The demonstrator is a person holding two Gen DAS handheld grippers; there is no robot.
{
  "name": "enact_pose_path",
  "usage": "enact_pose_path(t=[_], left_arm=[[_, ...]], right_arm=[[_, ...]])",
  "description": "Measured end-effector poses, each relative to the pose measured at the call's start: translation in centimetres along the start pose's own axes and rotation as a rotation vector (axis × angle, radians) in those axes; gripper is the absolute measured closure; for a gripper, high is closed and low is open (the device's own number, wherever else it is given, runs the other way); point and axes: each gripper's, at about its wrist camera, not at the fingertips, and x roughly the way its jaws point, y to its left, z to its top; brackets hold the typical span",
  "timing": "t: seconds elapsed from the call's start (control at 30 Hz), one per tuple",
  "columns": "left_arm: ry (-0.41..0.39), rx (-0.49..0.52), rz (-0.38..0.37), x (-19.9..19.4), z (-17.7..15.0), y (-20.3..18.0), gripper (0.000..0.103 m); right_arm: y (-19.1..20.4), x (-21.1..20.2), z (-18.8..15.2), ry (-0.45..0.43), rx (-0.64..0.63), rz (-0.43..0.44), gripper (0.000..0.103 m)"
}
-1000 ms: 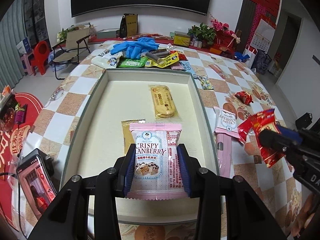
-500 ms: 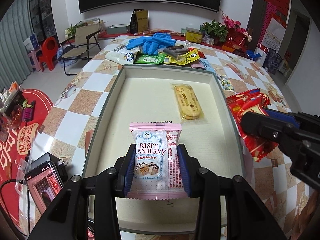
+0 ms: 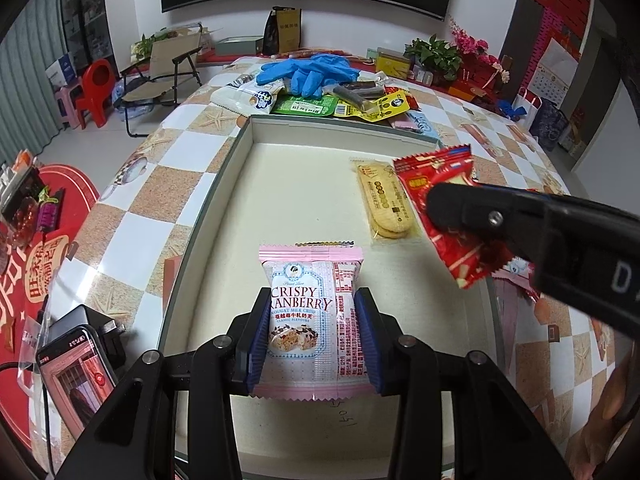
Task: Organize snacks
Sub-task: 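Lower both packets into the white tray and open both tools, then move both open tools back over the snacks on the table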
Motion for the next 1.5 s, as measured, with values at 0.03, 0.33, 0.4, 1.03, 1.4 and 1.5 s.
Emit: enact_pose_path(t=[0.03,0.33,0.4,1.03,1.4,1.5], left_arm=[[0.003,-0.008,0.004,0.1,0.1,0.1,0.054],[-0.053,-0.043,-0.053,-1.3,0.0,1.0,0.025],[-0.077,-0.038,-0.066,-2.0,-0.3,0.6,0.025],[-0.008,0.259,-0.236,-3.8,-5.8,-15.9,0.022],[0.038,0.290,-0.363,-1.4,-6.9,-16.8,0.022],[0.036,0.260,-0.406,-1.7,-6.0,-15.6,0.022]], right_arm=[[0.1,0.3,0.4,0.004,-0.001,-0.001,0.076],[-0.2,-0.1,2.2,-0.027,0.035,0.007,0.002],[-0.4,-1.4,1.8,-0.048,0.026,0.009,0.002],[-17.8,-7.6,-14.9,0.028,0.412,-0.155,0.001],[-15.9,-7.4,-17.9,0.086,0.153,-0.398,0.001],[-15.9,-7.5,-18.6,0.045,0.160,-0.402,0.001]])
